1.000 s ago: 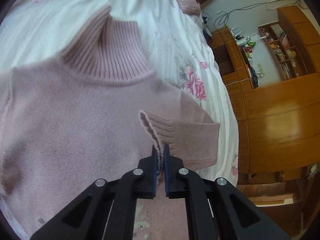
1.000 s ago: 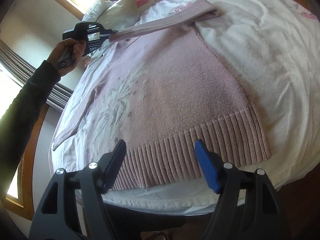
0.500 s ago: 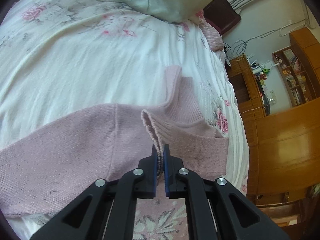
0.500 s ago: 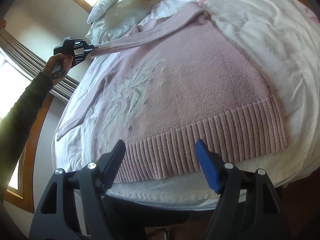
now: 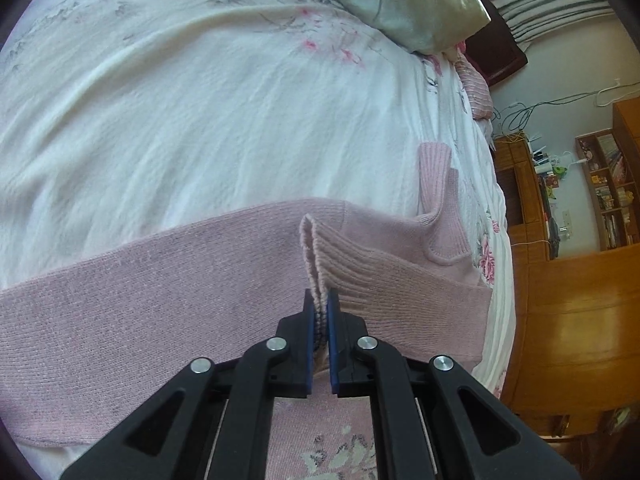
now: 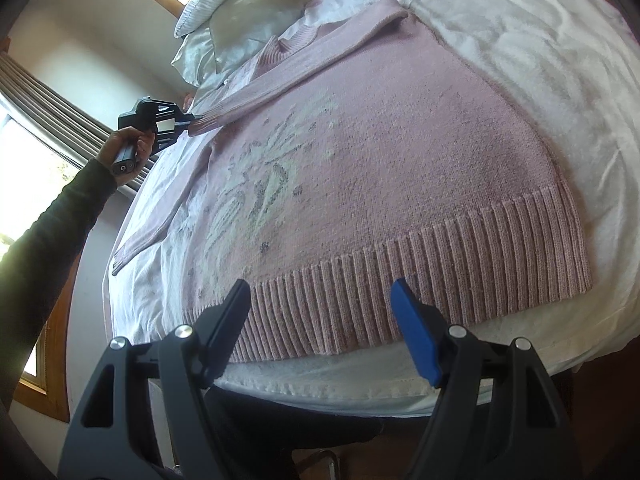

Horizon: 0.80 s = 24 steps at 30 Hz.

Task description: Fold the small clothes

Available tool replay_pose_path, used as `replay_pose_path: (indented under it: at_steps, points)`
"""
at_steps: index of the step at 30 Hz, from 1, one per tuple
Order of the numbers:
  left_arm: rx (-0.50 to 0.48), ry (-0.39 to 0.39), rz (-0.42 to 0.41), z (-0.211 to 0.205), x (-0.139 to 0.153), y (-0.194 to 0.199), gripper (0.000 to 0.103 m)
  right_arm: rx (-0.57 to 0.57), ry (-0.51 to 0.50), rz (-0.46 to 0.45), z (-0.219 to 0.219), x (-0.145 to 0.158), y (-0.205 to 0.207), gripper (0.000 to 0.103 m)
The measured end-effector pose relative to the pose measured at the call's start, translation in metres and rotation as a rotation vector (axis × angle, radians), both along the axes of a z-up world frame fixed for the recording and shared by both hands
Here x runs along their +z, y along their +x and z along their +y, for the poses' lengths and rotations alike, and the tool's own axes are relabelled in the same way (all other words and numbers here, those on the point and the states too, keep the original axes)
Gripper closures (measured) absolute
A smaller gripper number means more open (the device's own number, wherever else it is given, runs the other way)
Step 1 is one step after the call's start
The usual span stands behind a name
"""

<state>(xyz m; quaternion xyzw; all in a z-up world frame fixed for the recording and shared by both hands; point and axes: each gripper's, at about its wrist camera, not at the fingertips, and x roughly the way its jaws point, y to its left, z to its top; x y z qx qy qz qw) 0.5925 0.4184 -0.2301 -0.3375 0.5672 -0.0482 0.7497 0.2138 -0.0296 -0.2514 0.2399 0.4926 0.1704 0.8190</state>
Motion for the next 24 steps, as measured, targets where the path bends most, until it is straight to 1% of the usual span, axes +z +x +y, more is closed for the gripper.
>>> replay_pose_path:
  at_steps: [4, 7, 11, 12, 13, 14, 15, 16, 17, 18, 20, 22, 23, 24]
  points:
    - [0.015, -0.009, 0.019, 0.005, -0.015, 0.000, 0.098, 0.002, -0.003, 0.005, 0.003, -0.001, 0.001, 0.031]
    - [0.021, -0.019, 0.021, 0.009, -0.020, 0.000, 0.098, 0.003, -0.002, 0.005, 0.003, -0.001, 0.004, 0.031]
    - [-0.015, 0.021, 0.064, 0.005, -0.035, 0.000, 0.097, 0.005, -0.002, 0.015, 0.006, -0.004, 0.004, 0.031]
    - [-0.009, 0.066, 0.065, 0.005, -0.035, 0.000, 0.091, 0.007, -0.003, 0.016, 0.007, -0.004, 0.004, 0.031]
    - [0.024, 0.126, 0.042, 0.008, -0.029, -0.003, 0.088, 0.010, -0.003, 0.015, 0.008, -0.003, 0.004, 0.031]
    - [0.065, 0.158, 0.001, 0.012, -0.020, -0.007, 0.077, 0.011, -0.004, 0.010, 0.009, -0.002, 0.003, 0.031]
    - [0.094, 0.166, -0.053, 0.013, -0.010, -0.012, 0.063, 0.011, -0.004, 0.005, 0.009, 0.000, 0.002, 0.031]
    - [0.092, 0.158, -0.100, 0.008, -0.001, -0.016, 0.059, 0.011, -0.005, 0.003, 0.009, 0.000, 0.001, 0.031]
    - [0.057, 0.133, -0.126, -0.002, 0.003, -0.018, 0.058, 0.011, -0.004, 0.005, 0.010, 0.000, 0.001, 0.030]
    - [0.004, 0.099, -0.131, -0.015, 0.001, -0.019, 0.058, 0.012, -0.002, 0.010, 0.011, -0.001, 0.002, 0.030]
    - [-0.060, 0.075, -0.105, -0.035, -0.012, -0.019, 0.058, 0.020, -0.004, 0.011, 0.014, -0.001, 0.003, 0.030]
    - [-0.063, 0.093, -0.047, -0.042, -0.033, -0.016, 0.056, 0.025, -0.003, -0.004, 0.017, 0.005, 0.002, 0.030]
    - [-0.050, 0.081, -0.033, -0.041, -0.041, -0.016, 0.056, 0.027, -0.004, -0.011, 0.018, 0.008, 0.002, 0.030]
    - [-0.031, 0.060, -0.037, -0.037, -0.045, -0.017, 0.056, 0.026, -0.005, -0.014, 0.019, 0.011, 0.001, 0.029]
